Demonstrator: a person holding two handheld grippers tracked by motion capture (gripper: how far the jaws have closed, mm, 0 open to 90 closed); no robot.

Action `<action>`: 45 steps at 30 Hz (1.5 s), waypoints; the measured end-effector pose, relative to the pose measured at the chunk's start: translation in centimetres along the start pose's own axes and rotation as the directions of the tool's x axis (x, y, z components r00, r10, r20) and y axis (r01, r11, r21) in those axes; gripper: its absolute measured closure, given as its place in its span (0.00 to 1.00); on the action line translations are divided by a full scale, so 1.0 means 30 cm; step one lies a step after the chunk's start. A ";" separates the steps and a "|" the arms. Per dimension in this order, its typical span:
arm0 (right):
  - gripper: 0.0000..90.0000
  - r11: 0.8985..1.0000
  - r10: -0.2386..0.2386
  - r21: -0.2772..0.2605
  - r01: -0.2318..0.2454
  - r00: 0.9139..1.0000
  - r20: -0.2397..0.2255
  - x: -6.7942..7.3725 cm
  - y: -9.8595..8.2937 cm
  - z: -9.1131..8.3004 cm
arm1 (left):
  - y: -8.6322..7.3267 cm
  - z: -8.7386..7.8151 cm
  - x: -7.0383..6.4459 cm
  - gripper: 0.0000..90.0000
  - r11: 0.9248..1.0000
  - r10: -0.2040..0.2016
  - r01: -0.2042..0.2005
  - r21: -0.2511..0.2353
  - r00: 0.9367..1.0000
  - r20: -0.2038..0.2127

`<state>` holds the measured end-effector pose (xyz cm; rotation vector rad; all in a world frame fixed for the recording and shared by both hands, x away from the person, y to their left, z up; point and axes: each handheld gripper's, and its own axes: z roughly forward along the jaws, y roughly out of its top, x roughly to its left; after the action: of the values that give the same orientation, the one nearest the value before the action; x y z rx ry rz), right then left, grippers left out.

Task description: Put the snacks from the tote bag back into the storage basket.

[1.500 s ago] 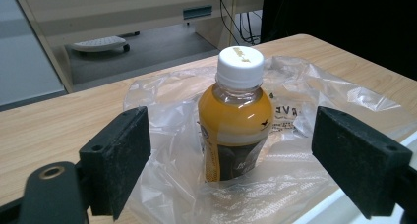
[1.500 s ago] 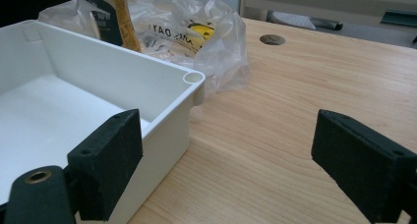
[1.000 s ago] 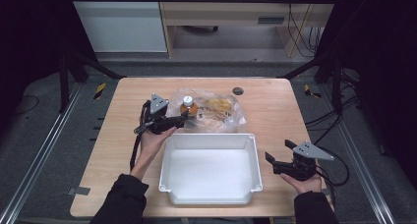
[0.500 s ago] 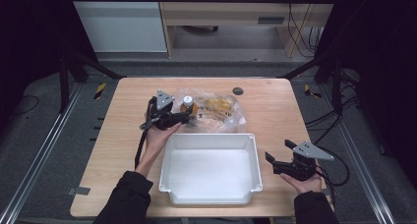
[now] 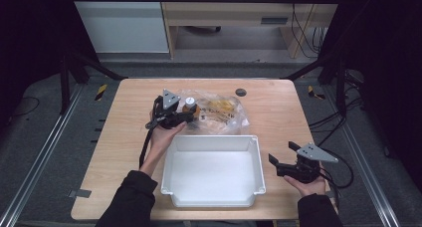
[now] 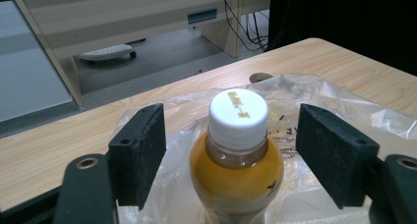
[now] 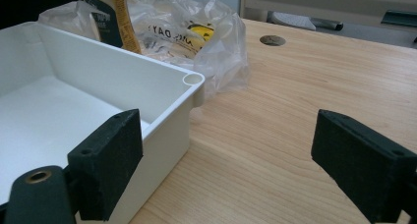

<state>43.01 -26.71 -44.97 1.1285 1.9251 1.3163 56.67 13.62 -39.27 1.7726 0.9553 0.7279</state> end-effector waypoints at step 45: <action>0.14 1.000 -0.003 0.005 0.003 1.000 -0.008 0.000 0.000 0.002 | -0.008 0.054 -0.008 0.65 1.000 -0.007 0.007 0.018 1.000 0.007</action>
<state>43.05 -26.67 -45.00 1.1248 1.9362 1.3167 57.79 12.70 -40.10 1.7855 0.9657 0.7097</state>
